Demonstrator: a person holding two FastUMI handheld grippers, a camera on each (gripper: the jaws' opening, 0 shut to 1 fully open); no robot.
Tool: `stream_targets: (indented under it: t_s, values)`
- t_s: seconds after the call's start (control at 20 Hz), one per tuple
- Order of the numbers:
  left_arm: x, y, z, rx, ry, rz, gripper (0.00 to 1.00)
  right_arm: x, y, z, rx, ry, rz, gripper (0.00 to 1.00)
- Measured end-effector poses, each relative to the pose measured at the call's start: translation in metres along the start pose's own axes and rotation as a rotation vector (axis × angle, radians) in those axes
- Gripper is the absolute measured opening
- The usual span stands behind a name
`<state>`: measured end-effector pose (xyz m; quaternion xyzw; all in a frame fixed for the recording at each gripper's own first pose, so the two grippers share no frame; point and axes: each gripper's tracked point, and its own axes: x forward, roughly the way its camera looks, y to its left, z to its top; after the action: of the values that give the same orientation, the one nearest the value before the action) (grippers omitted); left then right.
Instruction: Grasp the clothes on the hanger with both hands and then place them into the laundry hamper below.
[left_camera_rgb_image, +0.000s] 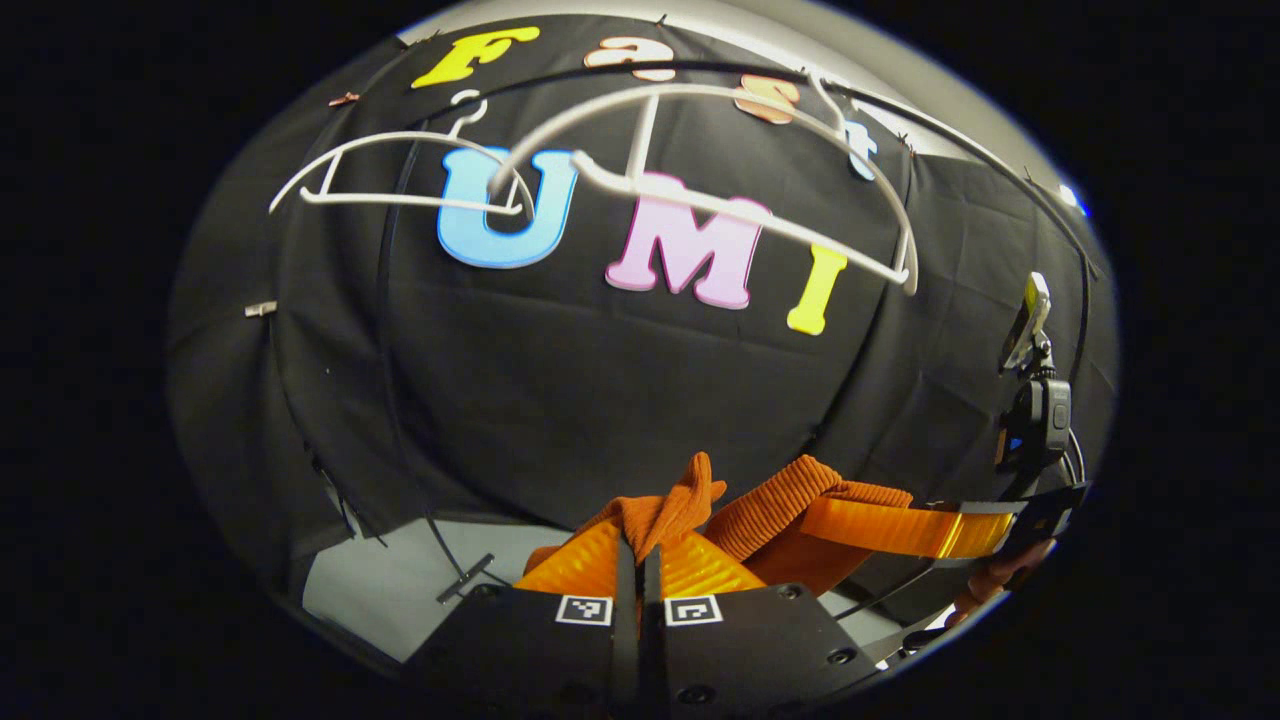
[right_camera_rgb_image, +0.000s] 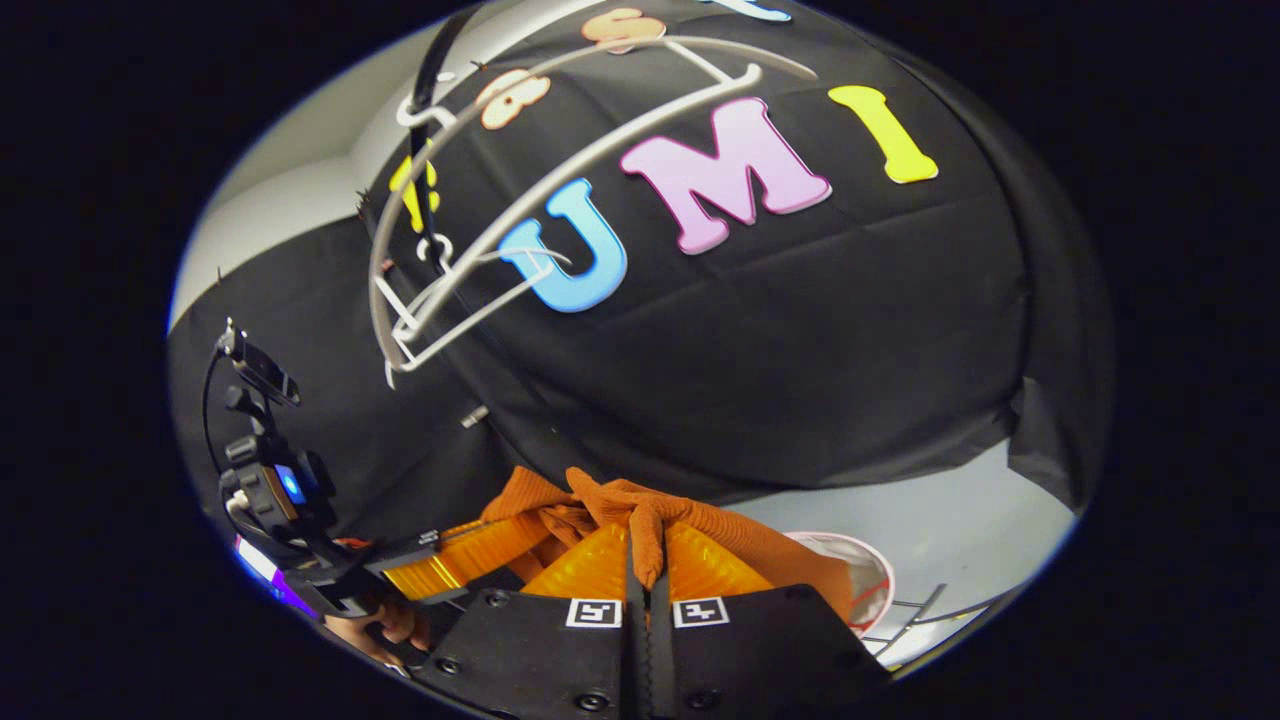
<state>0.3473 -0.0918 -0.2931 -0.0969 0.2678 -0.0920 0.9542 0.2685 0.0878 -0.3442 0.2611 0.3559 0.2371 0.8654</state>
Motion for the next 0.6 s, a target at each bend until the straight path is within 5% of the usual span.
stream_targets:
  t_s: [0.2, 0.5, 0.55, 0.6]
  values:
    - [0.024, 0.019, -0.059, -0.02, 0.108, 0.026, 0.05, 0.012, -0.042, -0.049, -0.044, 0.127, -0.129, 0.05]
    - [0.048, 0.031, -0.105, -0.036, 0.213, 0.047, 0.05, 0.016, -0.067, -0.089, -0.109, 0.228, -0.222, 0.07]
    - [0.049, 0.032, -0.106, -0.027, 0.211, 0.051, 0.28, 0.016, -0.069, -0.091, -0.128, 0.246, -0.231, 0.07]
    - [0.05, 0.034, -0.107, -0.012, 0.215, 0.058, 0.51, 0.012, -0.073, -0.097, -0.148, 0.258, -0.246, 0.23]
